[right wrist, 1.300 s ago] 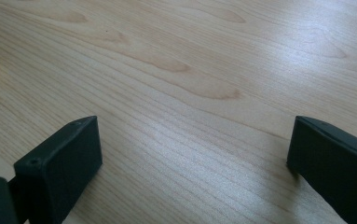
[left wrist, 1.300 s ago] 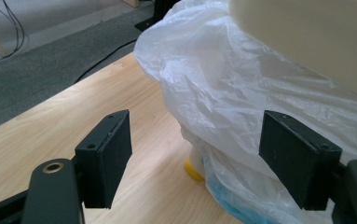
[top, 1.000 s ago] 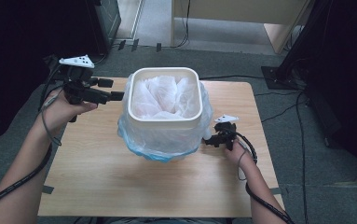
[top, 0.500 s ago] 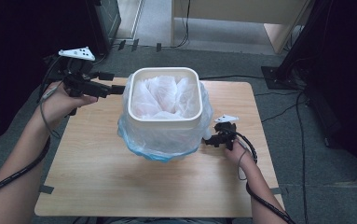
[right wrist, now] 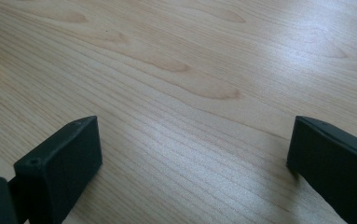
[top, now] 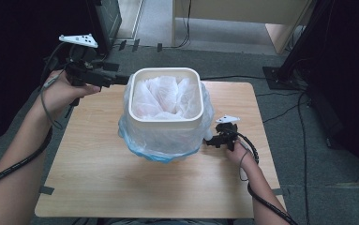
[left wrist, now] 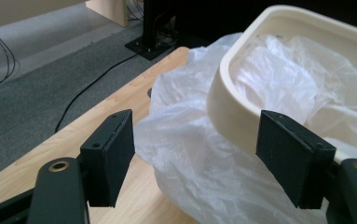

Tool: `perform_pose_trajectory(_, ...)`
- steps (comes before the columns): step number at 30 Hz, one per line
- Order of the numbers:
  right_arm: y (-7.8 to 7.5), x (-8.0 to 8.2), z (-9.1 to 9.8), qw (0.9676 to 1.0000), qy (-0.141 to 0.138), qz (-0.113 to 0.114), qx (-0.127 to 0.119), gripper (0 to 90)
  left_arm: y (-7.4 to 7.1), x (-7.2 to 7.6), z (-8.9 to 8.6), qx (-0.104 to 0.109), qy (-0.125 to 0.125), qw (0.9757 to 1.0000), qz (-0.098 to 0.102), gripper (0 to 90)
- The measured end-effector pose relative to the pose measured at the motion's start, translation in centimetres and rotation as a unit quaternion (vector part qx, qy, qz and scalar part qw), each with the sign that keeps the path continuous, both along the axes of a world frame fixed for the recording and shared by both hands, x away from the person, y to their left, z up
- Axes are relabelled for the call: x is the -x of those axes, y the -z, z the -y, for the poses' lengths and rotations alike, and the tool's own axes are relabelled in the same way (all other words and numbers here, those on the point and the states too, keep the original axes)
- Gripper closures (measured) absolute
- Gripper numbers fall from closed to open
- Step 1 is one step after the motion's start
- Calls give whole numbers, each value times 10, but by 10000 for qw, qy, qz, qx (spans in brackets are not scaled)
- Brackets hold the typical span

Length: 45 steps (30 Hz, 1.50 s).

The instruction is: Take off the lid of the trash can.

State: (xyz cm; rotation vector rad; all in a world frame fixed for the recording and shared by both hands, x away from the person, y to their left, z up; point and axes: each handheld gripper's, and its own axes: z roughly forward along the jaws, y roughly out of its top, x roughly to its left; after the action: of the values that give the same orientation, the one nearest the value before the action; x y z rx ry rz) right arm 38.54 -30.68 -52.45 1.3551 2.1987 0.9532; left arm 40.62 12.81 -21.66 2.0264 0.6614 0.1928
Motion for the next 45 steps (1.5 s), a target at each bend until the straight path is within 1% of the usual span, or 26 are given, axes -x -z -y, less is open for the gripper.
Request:
perform_pose_trajectory(3,0,0,0,10000,1,1,1,29,-5,0,2,20,28,10000,35,274)
perform_pose_trajectory(4,0,0,0,10000,4,-7,-4,29,-6,0,3,34,10,10000,90,274)
perform_pose_trajectory(6,0,0,0,10000,-1,14,9,29,-9,0,3,151,-6,9998,149,274)
perform_pose_trajectory(7,0,0,0,10000,1,1,0,29,-10,0,3,201,13,9997,150,292)
perform_pose_trajectory(8,0,0,0,10000,0,2,0,29,-11,0,4,232,7,9996,159,332)
perform_pose_trajectory(13,0,0,0,10000,3,-6,-3,29,-13,0,13,77,66,9998,191,340)
perform_pose_trajectory(14,0,0,0,10000,-1,2,1,29,-14,0,14,41,70,9998,200,348)
perform_pose_trajectory(15,0,0,0,10000,5,-7,-3,29,-15,0,15,6,69,9997,215,379)
perform_pose_trajectory(17,0,0,0,10000,0,0,0,29,-17,0,18,86,80,9998,136,445)
perform_pose_trajectory(18,0,0,0,10000,2,2,1,29,-17,0,19,127,109,9998,90,445)
perform_pose_trajectory(19,0,0,0,10000,0,0,0,29,-17,0,22,107,133,9998,73,456)
perform_pose_trajectory(21,0,0,0,10000,1,1,1,29,-16,0,26,-30,127,9998,173,481)
perform_pose_trajectory(23,0,0,0,10000,2,-1,-1,29,-15,-2,29,-26,160,9998,130,491)
perform_pose_trajectory(25,0,0,0,10000,5,-6,-4,29,-13,-3,31,-17,183,9997,128,511)
perform_pose_trajectory(30,0,0,0,10000,0,1,1,29,-8,-5,37,-47,216,9997,115,580)
perform_pose_trajectory(32,0,0,0,10000,1,1,1,29,-6,-6,39,-62,251,9996,75,624)
perform_pose_trajectory(33,0,0,0,10000,1,1,0,29,-5,-6,40,-65,260,9996,46,630)
perform_pose_trajectory(36,0,0,0,10000,3,-4,-2,29,-3,-7,44,-47,276,9996,-26,645)
perform_pose_trajectory(40,0,0,0,10000,3,-7,-3,29,1,-8,46,-69,279,9996,-42,667)
perform_pose_trajectory(41,0,0,0,10000,-1,1,1,29,2,-8,45,-29,272,9996,-30,674)
perform_pose_trajectory(43,0,0,0,10000,-2,14,10,29,4,-8,45,49,275,9996,-67,685)
perform_pose_trajectory(45,0,0,0,10000,0,0,0,29,4,-9,45,80,270,9996,-87,687)
